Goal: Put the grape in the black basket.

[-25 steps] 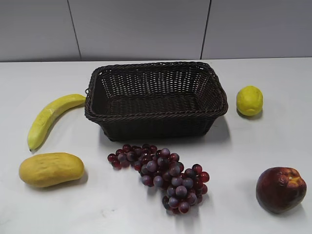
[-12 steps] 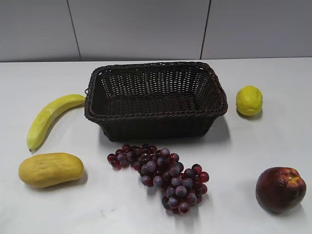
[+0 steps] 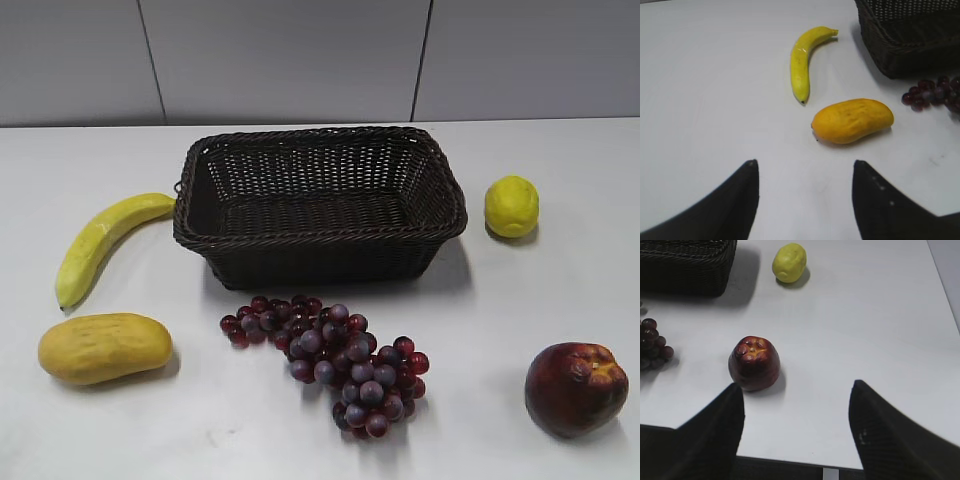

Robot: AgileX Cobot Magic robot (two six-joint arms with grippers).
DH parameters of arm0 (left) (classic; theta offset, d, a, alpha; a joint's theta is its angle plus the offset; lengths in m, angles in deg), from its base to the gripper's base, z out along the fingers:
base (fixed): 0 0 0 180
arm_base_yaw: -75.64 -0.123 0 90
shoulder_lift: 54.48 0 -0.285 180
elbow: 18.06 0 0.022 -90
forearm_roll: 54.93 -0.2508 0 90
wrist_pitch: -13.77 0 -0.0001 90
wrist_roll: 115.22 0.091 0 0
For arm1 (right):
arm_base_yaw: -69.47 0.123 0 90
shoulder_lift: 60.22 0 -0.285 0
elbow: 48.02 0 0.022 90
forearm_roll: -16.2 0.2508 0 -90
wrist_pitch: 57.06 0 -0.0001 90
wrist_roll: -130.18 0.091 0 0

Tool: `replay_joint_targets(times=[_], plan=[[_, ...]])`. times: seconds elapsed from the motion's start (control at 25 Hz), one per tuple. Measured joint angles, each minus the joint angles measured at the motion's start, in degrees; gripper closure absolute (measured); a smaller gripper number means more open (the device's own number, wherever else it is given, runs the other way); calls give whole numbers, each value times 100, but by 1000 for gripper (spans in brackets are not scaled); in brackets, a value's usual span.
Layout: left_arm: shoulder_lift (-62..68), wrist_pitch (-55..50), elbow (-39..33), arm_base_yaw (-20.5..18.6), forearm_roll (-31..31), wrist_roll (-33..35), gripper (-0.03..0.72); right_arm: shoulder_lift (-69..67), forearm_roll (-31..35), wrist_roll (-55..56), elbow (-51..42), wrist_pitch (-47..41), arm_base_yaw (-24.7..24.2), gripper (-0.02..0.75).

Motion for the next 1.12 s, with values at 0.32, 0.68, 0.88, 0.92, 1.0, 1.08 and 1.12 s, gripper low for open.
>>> replay_joint_targets(times=[0.32,0.68,0.88,0.92,1.0,1.08,1.12], plan=[[1893,346,461,289,426,527,73,0,0,0,0,0,0,240],[3838,661,1598,1370,588,1566,81,0,0,0,0,0,0,240],[4866,679,2191,1940,565,1898,94,0,0,0,0,0,0,240],[5039,674,2306,2047,578,2106,95,0,0,0,0,0,0,240],[5432,615,2511,2287,624,2610,95,0,0,0,0,0,0,240],[5775,562,2708,2598,635,3167,95,0,0,0,0,0,0,240],[5964,555,2780,2727,635,3379,95,0,0,0,0,0,0,240]])
